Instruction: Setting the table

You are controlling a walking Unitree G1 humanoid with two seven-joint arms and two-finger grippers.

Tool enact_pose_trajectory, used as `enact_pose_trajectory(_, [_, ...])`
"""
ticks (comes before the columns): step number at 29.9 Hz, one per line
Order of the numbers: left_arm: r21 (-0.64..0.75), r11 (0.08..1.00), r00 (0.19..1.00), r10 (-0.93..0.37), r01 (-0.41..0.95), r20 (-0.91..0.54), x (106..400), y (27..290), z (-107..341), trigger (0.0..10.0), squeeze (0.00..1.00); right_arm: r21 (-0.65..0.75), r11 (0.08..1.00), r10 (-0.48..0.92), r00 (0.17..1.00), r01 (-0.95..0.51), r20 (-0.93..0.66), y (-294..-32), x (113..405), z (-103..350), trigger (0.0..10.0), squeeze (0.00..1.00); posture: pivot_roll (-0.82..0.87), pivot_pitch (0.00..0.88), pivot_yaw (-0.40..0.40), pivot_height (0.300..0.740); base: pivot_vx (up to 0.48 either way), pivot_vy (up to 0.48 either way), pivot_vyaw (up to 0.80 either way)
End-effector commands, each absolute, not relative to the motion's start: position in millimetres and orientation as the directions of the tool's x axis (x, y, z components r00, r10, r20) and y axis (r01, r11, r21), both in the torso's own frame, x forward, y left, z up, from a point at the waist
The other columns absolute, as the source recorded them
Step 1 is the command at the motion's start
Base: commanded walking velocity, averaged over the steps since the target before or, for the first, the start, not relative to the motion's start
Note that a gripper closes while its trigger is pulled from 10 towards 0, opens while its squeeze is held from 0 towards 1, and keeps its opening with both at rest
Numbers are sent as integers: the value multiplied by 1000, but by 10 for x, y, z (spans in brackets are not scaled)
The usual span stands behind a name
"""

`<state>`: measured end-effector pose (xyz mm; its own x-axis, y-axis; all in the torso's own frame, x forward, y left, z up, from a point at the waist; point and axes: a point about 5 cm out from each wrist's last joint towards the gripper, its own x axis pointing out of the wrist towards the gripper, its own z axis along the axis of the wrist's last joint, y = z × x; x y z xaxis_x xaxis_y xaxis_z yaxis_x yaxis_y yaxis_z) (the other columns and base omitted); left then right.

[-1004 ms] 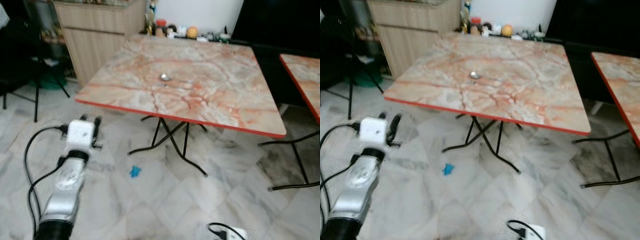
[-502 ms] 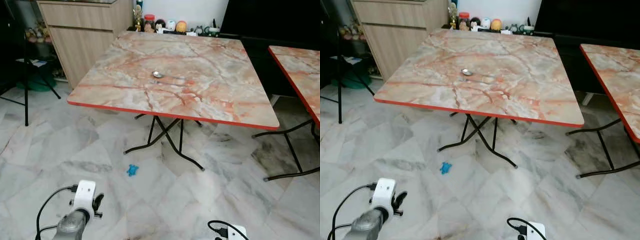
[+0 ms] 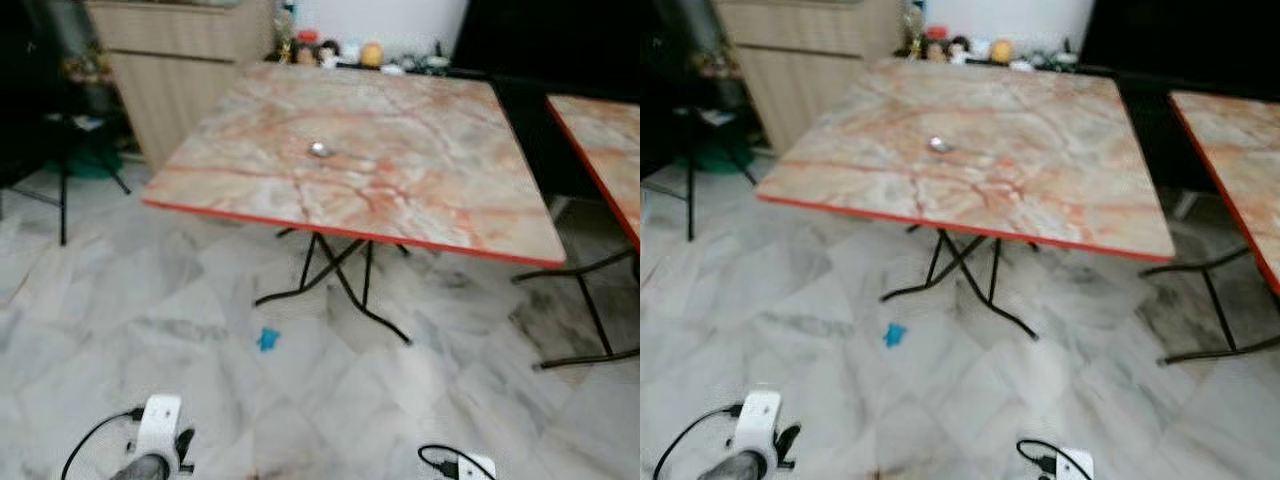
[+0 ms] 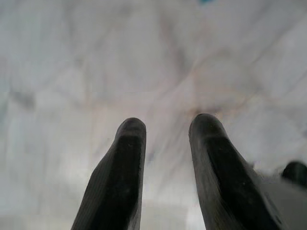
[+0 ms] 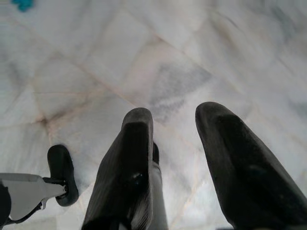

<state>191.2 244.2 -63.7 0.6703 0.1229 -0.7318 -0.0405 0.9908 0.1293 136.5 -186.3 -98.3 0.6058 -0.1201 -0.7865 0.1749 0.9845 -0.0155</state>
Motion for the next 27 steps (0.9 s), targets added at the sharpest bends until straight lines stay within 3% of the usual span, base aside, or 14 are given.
enact_pose_trajectory(1, [133,990,677,132,-50,-724,1924,2448,-630,10000,0,-9,985,-114,602,174,-790,-1843,1371,-986,10000,0,135,0,-33,740,461,0,0])
enact_pose_trajectory(9, [137,990,676,130,-44,-725,1936,2418,-639,10000,0,-14,985,-115,591,172,-798,-1850,1356,-995,10000,0,133,0,-33,740,462,0,0])
enact_pose_trajectory(19, [142,989,668,137,-47,-732,1903,2413,-662,10000,0,-11,987,-104,587,159,-803,-1858,1333,-1002,10000,0,133,0,-37,740,458,0,715])
enact_pose_trajectory(27, [139,989,668,130,-40,-733,1909,2376,-671,10000,0,-4,988,-96,596,153,-797,-1856,1345,-995,10000,0,130,0,-38,740,38,0,0])
